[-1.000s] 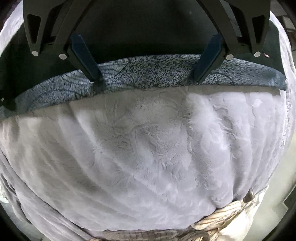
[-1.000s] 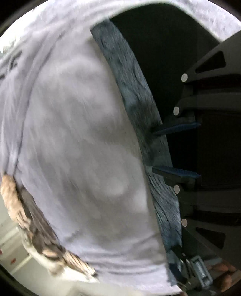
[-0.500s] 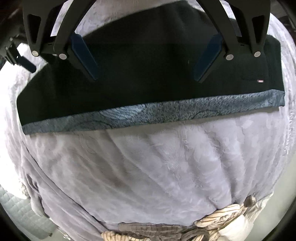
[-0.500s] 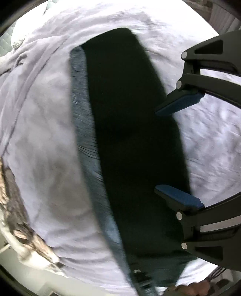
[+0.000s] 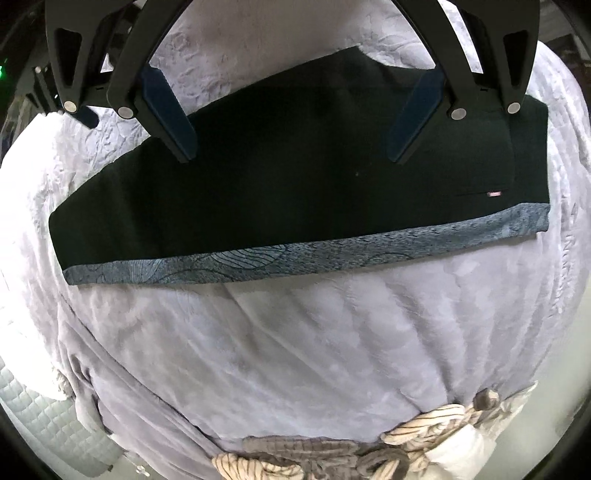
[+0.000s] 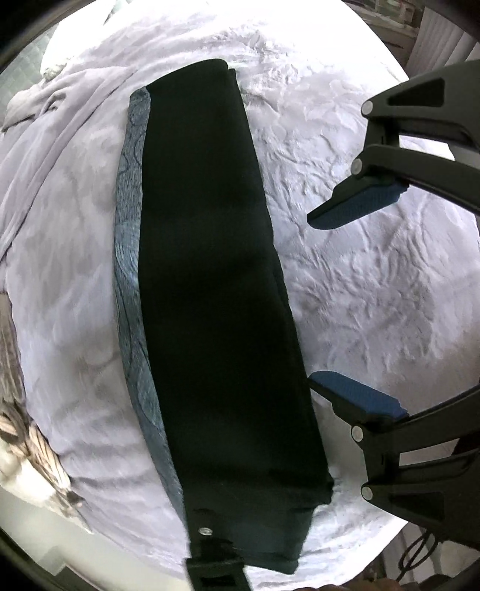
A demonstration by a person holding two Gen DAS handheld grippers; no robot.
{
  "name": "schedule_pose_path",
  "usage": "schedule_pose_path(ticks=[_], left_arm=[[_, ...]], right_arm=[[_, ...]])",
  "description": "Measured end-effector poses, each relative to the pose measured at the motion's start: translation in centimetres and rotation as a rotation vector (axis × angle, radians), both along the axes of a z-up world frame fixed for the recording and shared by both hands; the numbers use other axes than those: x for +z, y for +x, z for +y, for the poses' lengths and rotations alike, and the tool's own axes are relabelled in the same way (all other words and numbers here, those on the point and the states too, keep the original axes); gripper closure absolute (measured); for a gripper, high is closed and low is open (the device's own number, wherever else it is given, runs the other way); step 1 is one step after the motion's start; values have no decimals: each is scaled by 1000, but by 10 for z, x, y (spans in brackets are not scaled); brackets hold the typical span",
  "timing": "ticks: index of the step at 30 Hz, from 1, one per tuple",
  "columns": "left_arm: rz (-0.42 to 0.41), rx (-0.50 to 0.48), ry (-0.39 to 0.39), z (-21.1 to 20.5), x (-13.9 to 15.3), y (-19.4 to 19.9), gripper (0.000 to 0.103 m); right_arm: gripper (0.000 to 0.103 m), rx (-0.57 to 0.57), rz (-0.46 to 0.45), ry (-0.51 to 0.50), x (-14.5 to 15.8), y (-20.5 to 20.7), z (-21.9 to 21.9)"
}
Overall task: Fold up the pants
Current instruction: 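Lay the folded trousers flat on the bed and release both tools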
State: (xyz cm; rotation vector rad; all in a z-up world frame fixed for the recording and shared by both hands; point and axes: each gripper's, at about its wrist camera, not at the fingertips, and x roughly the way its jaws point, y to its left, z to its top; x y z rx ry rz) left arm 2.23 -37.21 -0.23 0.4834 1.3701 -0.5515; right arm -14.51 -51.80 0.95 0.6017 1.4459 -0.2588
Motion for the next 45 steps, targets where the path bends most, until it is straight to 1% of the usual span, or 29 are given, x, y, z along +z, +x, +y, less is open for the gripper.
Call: schedule_pose_path(ticks=[4, 9, 16, 21, 28, 32, 38, 45], left_arm=[[-7, 22, -16, 8, 10, 5, 0], [-17, 31, -18, 19, 19, 7, 0], [-9, 36, 10, 35, 19, 3, 0], [-13, 27, 20, 41, 24, -3, 0], [-32, 5, 34, 44, 28, -7, 0], [-42, -15, 60, 43, 27, -12, 0], [-45, -47, 90, 34, 21, -21, 0], [-37, -86, 128, 11, 10, -32, 0]], right_arm=[[21, 13, -16, 8, 9, 0, 12], [21, 44, -23, -1, 17, 2, 26], [21, 72, -26, -11, 27, -1, 39], [21, 70, -25, -21, 33, -5, 42], [21, 47, -23, -28, 39, -9, 40], [21, 30, -22, -23, 39, -11, 39], [21, -10, -15, -13, 32, -20, 27], [21, -56, 4, -2, 17, -36, 4]])
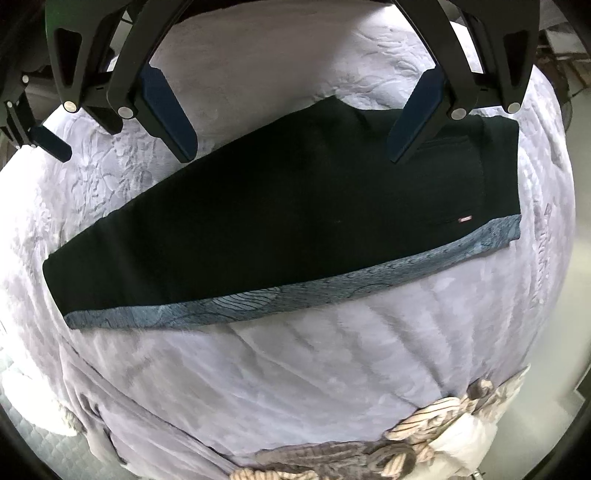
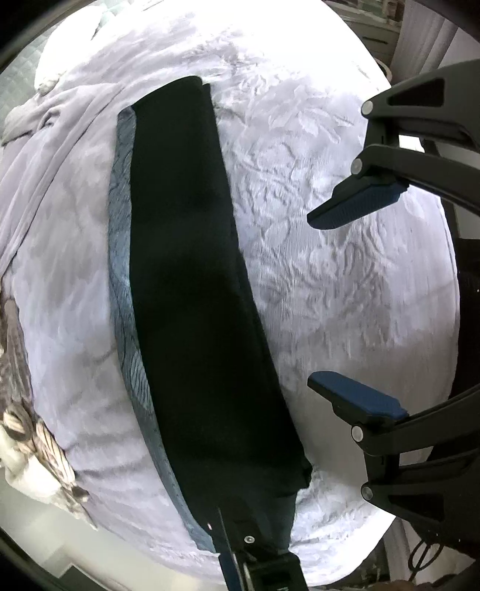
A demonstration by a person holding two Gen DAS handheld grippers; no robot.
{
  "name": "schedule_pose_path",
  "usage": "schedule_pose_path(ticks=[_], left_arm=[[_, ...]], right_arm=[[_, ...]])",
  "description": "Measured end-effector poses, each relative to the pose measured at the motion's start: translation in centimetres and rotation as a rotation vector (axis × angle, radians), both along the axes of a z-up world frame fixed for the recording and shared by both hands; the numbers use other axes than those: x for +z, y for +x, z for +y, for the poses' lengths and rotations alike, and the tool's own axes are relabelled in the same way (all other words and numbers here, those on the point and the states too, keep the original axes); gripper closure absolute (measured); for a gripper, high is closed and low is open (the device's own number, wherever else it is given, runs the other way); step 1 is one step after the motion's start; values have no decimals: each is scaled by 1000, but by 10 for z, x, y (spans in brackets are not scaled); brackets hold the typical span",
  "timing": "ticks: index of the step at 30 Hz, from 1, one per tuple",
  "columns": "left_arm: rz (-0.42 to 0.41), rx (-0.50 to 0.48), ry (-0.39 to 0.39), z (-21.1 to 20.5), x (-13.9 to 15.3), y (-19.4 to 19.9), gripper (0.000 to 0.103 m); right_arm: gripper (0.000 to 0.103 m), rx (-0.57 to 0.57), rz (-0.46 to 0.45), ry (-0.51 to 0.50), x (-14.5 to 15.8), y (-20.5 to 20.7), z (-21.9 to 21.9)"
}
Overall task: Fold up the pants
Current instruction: 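Lay the folded trousers flat on the bed and release both tools, then grasp one end of the black trousers with the right tool while the left tool grasps the other end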
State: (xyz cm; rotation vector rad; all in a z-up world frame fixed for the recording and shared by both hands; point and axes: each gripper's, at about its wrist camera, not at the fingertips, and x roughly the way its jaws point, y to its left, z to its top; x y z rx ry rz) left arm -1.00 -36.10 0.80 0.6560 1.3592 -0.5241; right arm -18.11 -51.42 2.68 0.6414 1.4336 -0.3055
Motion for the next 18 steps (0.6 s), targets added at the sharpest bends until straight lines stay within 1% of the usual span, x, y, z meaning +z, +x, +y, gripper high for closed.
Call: schedule_pose_path(ticks=[6, 11, 14, 18], left_arm=[[6, -25, 31, -27, -11, -12, 0], [16, -24, 46, -47, -18, -22, 0], [21, -17, 53, -60, -23, -28, 0], [26, -6, 72, -74, -31, -34, 0]], right_arm=[[21, -29, 19, 20, -16, -10, -29], [21, -39, 22, 33, -26, -17, -54], [21, -67, 30, 55, -35, -25, -73], [21, -106, 33, 48, -46, -36, -105]])
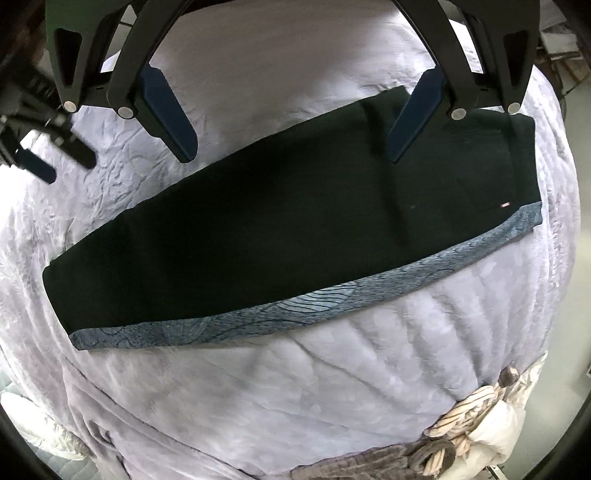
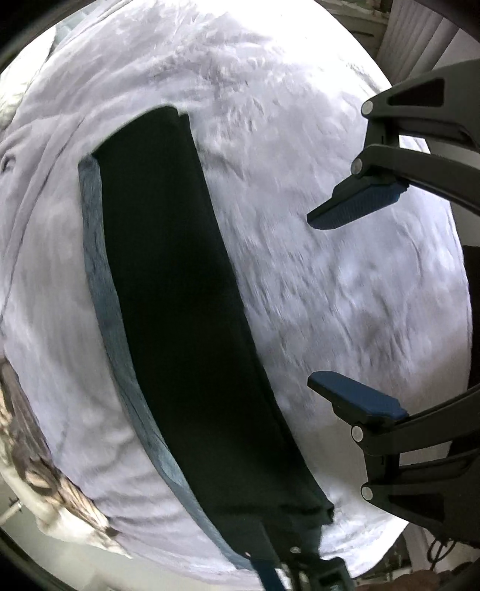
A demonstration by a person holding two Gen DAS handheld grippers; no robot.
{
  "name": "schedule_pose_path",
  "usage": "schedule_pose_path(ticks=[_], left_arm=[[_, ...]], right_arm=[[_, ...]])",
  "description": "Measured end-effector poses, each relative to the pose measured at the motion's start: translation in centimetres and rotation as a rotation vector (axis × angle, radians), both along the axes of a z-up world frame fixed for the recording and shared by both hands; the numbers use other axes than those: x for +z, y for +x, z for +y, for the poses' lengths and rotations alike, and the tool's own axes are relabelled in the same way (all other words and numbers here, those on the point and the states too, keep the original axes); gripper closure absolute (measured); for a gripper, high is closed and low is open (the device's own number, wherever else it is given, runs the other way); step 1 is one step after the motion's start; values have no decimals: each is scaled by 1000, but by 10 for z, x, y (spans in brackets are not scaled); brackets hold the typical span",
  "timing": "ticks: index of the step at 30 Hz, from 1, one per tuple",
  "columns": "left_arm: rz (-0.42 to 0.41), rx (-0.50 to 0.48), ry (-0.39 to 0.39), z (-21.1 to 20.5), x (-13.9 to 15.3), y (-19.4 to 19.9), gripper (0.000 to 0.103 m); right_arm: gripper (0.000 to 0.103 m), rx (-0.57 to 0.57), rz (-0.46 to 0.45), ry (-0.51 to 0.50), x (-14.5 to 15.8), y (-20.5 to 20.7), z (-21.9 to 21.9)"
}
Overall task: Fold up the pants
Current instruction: 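Grasp one end of the black trousers with the right tool while the left tool grasps the other end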
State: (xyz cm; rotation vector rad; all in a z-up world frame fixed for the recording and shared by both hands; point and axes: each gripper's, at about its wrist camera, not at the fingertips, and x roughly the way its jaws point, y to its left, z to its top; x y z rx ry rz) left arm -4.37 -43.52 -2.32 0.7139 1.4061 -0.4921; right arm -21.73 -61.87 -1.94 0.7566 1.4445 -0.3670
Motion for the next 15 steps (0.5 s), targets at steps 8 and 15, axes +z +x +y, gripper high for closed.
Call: schedule_pose_path(ticks=[8, 15], left_arm=[[-9, 23, 28, -31, -22, -6, 0], [-22, 29, 39, -63, -54, -5, 0]], right_arm=[[21, -274, -100, 134, -43, -37, -92], [21, -644, -295, 371, -99, -78, -153]])
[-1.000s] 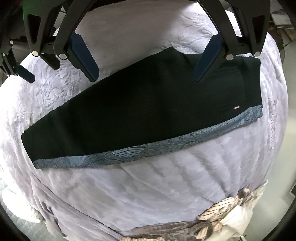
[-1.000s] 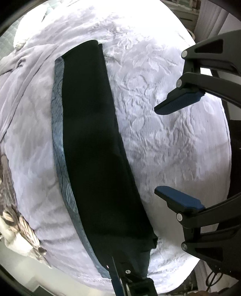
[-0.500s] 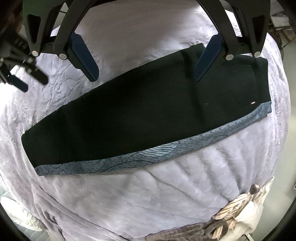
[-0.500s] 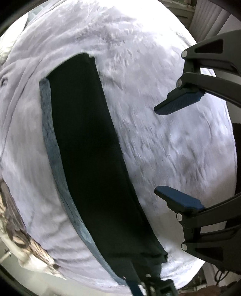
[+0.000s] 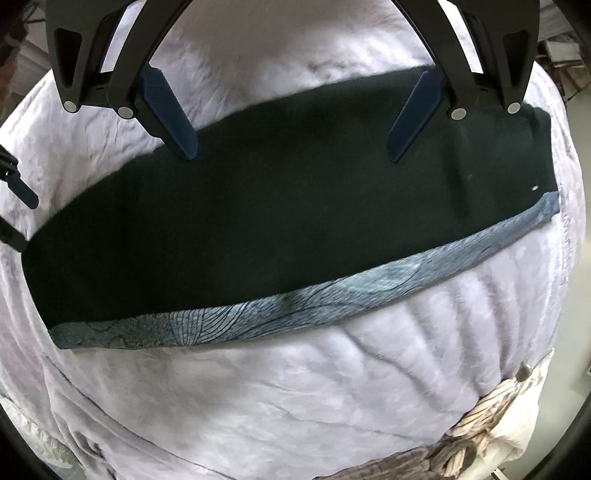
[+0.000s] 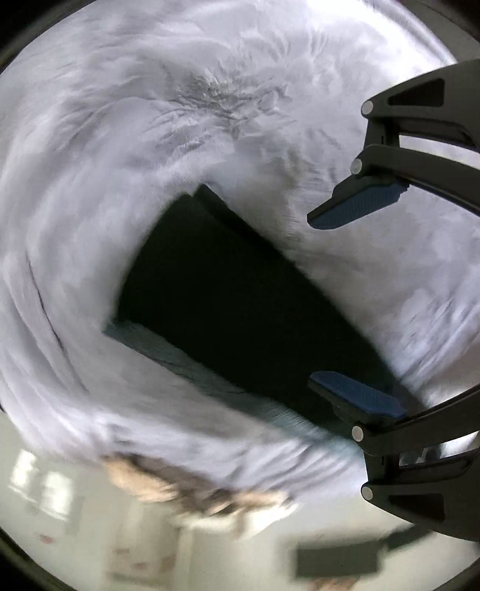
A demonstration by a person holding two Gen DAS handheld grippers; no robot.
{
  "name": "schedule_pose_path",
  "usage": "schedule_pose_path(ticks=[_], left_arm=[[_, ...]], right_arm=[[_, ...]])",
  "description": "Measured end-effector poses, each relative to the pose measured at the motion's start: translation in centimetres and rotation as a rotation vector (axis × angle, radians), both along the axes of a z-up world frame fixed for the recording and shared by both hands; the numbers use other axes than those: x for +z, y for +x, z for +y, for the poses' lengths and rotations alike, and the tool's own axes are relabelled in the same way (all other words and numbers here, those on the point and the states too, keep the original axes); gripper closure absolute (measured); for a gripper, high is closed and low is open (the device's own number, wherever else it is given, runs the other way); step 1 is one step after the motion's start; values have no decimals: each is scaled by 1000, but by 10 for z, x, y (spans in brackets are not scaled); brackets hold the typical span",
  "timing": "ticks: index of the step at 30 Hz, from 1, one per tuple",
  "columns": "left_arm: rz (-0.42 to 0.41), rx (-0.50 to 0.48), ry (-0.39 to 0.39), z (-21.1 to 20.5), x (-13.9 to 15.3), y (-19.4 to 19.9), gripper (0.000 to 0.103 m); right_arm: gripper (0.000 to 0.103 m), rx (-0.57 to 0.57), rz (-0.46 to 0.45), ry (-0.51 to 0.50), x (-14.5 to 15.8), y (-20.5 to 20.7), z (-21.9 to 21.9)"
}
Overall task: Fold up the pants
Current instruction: 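Grasp one end of the black trousers with the right tool while the left tool grasps the other end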
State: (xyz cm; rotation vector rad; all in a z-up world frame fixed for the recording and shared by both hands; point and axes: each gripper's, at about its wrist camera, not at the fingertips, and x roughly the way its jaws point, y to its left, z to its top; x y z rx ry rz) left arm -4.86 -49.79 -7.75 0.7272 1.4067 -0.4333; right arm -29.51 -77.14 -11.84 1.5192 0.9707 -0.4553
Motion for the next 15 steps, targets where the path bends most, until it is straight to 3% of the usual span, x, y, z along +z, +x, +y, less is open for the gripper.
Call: schedule_pose_path(ticks=[4, 9, 15], left_arm=[[-13, 1, 2, -15, -24, 2, 0], [-11, 28, 1, -16, -52, 5, 0], [-23, 26, -25, -10, -53, 5, 0]], right_arm=[[21, -108, -93, 89, -27, -8, -8], [21, -102, -164, 128, -49, 0, -9], [20, -104, -289, 136, -43, 10, -16]])
